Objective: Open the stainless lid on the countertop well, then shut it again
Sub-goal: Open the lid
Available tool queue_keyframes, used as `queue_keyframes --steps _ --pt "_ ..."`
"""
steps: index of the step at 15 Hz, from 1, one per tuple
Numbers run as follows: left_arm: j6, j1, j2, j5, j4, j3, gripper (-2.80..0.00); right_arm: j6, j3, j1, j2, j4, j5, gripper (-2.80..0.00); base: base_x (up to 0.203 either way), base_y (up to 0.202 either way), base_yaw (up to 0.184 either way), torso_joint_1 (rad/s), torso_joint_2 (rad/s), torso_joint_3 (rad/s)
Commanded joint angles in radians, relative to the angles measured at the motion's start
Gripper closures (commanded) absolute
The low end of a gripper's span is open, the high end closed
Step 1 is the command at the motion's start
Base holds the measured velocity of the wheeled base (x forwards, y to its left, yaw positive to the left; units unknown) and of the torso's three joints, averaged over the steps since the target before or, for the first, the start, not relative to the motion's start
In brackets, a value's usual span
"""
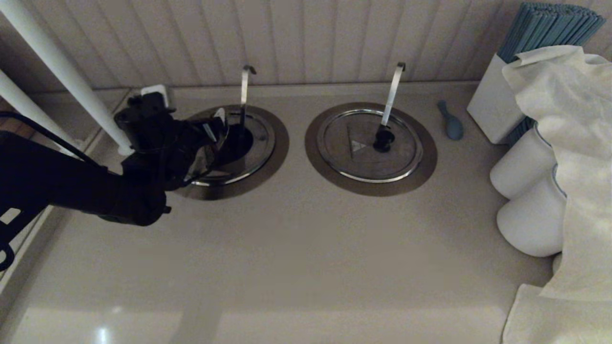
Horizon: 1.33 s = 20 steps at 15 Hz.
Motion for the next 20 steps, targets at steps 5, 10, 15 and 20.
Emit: queue_keyframes --steps 5,10,15,20 --pt "-0.006 0.032 -0.030 0.000 -0.006 0.001 -2.80 0.000 0.000 0.000 0.002 0.000 0.000 0.00 0.000 0.000 0.000 0.000 0.00 0.000" --pt "-0.019 0.069 -0.034 0.006 -0.007 0.003 -2.80 0.000 0.000 0.000 0.002 0.000 0.000 0.00 0.000 0.000 0.000 0.000 0.00 0.000" --pt "-0.021 0.122 -0.039 0.011 -0.174 0.034 -2.80 0.000 0.000 0.000 0.002 0.000 0.000 0.00 0.000 0.000 0.000 0.000 0.00 0.000" --pt "-0.027 0.192 -0.095 0.008 -0.186 0.040 -2.80 0.000 0.000 0.000 0.002 0.000 0.000 0.00 0.000 0.000 0.000 0.000 0.00 0.000"
